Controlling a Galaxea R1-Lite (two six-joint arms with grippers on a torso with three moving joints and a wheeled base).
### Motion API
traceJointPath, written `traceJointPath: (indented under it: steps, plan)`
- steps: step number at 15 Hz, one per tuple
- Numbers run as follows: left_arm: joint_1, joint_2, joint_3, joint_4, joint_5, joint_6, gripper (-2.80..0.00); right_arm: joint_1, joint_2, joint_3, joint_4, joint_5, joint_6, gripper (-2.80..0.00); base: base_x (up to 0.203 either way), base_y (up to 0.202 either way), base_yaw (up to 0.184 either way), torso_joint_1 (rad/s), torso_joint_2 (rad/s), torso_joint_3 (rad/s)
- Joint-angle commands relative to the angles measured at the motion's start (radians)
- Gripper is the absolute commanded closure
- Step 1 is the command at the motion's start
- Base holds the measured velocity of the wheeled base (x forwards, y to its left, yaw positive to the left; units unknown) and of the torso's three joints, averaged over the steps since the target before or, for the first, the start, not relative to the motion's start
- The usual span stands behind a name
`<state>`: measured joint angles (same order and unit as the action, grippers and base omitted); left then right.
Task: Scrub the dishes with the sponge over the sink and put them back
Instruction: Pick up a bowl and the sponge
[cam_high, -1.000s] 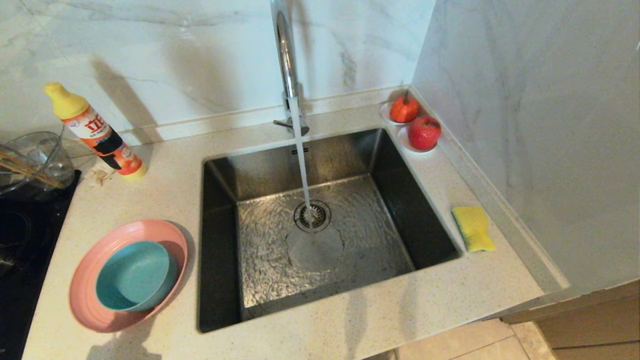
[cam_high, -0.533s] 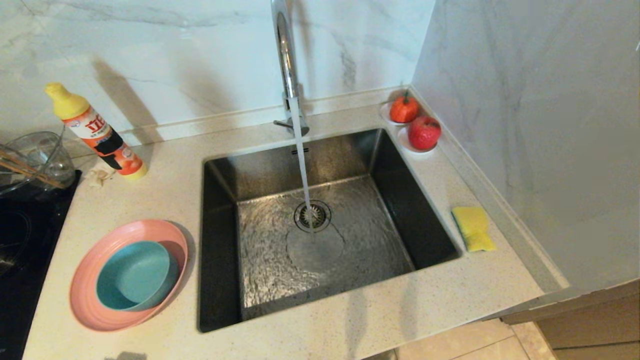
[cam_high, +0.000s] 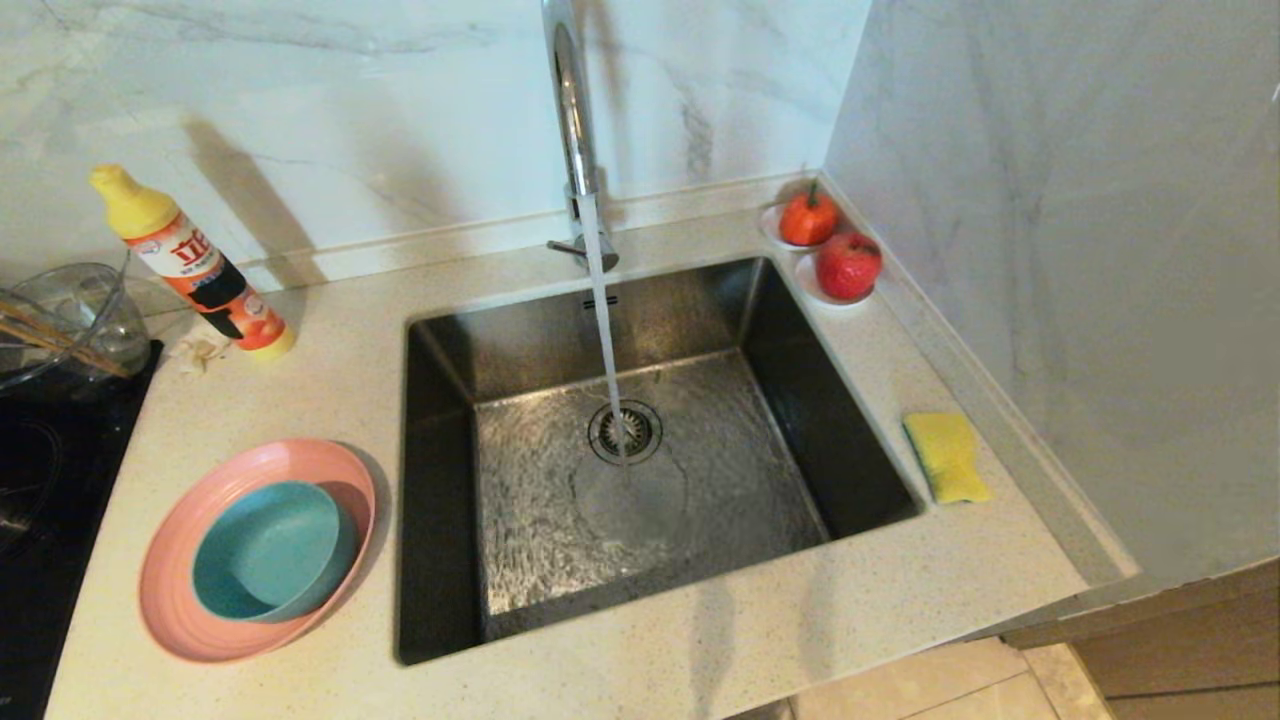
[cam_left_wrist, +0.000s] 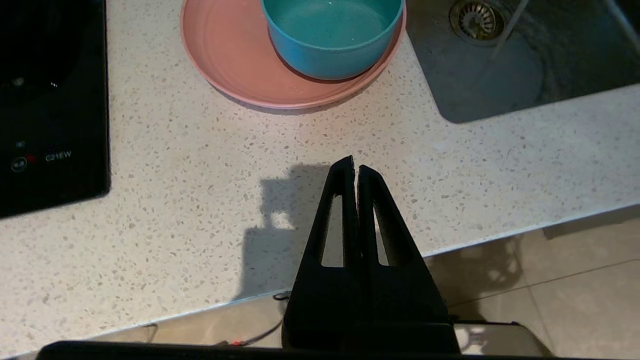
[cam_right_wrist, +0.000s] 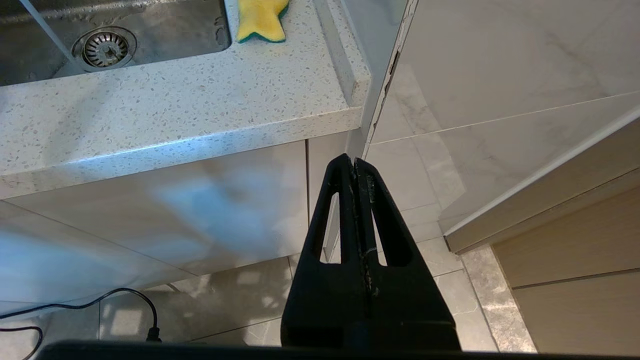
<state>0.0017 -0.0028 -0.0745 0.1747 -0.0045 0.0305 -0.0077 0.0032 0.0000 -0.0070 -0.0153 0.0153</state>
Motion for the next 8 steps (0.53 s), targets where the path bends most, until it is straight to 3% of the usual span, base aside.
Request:
traceJointPath:
  steps: [1, 8]
  plan:
    - [0.0, 0.001, 0.001, 0.002, 0.0, -0.02, 0.0, 0.0, 0.0, 0.0, -0.001, 0.0, 0.0, 0.0, 0.0, 0.0, 0.0, 0.0, 0.0, 0.0]
    - [0.0, 0.001, 0.001, 0.002, 0.0, -0.02, 0.0, 0.0, 0.0, 0.0, 0.005, -0.005, -0.005, 0.0, 0.0, 0.0, 0.0, 0.0, 0.0, 0.0]
